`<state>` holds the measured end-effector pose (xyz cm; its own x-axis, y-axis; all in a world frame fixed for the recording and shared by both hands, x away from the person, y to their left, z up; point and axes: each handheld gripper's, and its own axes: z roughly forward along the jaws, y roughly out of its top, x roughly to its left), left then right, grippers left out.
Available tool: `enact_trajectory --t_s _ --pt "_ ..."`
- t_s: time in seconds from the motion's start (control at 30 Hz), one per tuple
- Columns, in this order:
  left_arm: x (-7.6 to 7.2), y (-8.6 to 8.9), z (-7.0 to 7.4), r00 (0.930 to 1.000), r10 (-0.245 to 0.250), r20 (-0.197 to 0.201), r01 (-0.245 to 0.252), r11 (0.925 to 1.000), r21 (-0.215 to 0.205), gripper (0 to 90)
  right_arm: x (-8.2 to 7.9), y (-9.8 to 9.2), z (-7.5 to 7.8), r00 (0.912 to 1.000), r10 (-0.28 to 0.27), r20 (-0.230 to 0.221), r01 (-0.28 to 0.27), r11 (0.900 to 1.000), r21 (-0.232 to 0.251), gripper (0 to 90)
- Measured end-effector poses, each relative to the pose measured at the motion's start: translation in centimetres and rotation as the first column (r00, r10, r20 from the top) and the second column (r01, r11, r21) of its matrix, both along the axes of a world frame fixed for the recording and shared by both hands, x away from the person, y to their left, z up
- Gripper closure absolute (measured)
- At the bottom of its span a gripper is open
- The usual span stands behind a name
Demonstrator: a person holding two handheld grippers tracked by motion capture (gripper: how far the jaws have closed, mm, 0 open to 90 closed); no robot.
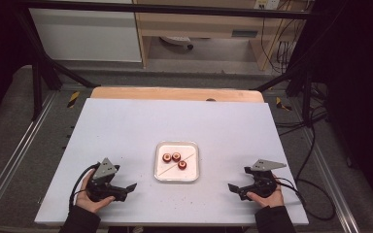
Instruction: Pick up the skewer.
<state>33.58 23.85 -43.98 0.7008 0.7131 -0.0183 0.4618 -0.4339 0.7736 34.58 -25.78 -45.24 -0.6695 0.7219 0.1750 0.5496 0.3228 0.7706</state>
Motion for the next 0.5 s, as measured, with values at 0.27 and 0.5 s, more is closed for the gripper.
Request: enact_trajectory --t_s 0.27,0.5 --pt "0.1 -1.0 0.2 1.0 0.001 -0.005 -0.001 0.9999 0.011 7.3 0.0 0.0 0.0 1.0 0.001 0.003 -0.001 1.0 -0.004 1.0" --pt "0.2 -2.1 0.8 1.0 0.001 0.002 -0.001 0.9998 0.018 7.3 0.0 -0.1 0.0 1.0 0.003 0.004 -0.003 1.0 -0.007 1.0"
